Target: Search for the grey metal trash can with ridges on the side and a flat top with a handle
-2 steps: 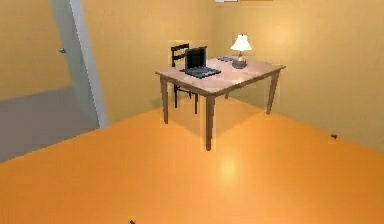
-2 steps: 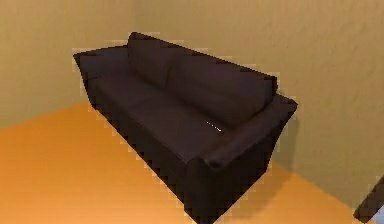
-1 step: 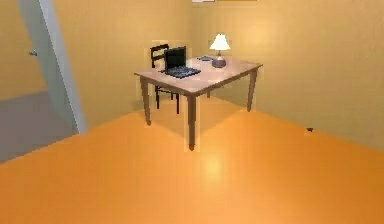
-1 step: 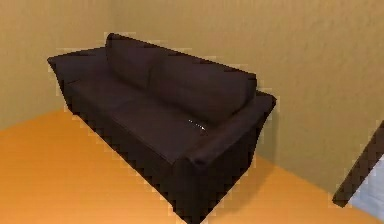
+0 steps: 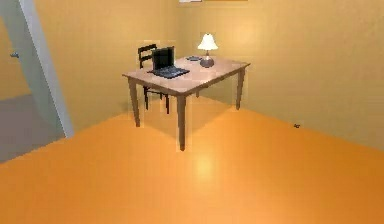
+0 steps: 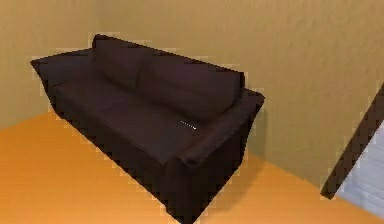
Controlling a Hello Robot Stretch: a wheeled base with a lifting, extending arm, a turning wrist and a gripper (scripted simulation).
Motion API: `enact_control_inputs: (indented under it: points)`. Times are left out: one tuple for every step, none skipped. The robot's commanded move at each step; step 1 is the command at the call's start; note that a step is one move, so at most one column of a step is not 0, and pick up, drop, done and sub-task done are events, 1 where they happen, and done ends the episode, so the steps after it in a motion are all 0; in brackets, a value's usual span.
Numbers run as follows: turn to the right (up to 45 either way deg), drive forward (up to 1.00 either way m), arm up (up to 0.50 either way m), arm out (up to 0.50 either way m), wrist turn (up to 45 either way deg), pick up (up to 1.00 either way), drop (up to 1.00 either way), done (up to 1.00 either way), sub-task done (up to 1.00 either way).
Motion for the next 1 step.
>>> enact_control_inputs:
  points:
    - [0.0,0.65,0.00,0.00,0.0,0.00,0.00,0.00,0.00]
